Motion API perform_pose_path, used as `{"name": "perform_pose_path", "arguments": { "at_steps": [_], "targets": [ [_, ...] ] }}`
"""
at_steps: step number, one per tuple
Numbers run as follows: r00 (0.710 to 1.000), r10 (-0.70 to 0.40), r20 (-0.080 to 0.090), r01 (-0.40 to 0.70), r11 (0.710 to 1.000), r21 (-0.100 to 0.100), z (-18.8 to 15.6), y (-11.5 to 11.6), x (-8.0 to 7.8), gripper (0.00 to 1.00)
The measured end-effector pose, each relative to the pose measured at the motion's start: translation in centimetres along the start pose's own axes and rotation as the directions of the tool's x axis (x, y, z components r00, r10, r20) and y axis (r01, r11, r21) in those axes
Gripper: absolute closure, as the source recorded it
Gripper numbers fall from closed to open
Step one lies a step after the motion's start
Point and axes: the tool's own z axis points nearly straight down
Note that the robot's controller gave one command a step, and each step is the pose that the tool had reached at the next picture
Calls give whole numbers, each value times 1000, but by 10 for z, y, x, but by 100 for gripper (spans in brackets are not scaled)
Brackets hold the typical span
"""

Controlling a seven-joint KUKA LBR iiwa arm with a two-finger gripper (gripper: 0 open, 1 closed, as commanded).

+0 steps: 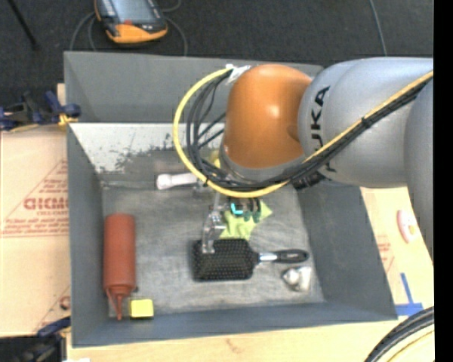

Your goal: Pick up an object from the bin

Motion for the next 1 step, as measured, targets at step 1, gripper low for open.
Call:
{"name": "perform_pose_path", "arguments": {
  "at_steps": [1],
  "targets": [
    [1000,4,8,-4,1000,-1,-4,0,-2,100]
  ]
}}
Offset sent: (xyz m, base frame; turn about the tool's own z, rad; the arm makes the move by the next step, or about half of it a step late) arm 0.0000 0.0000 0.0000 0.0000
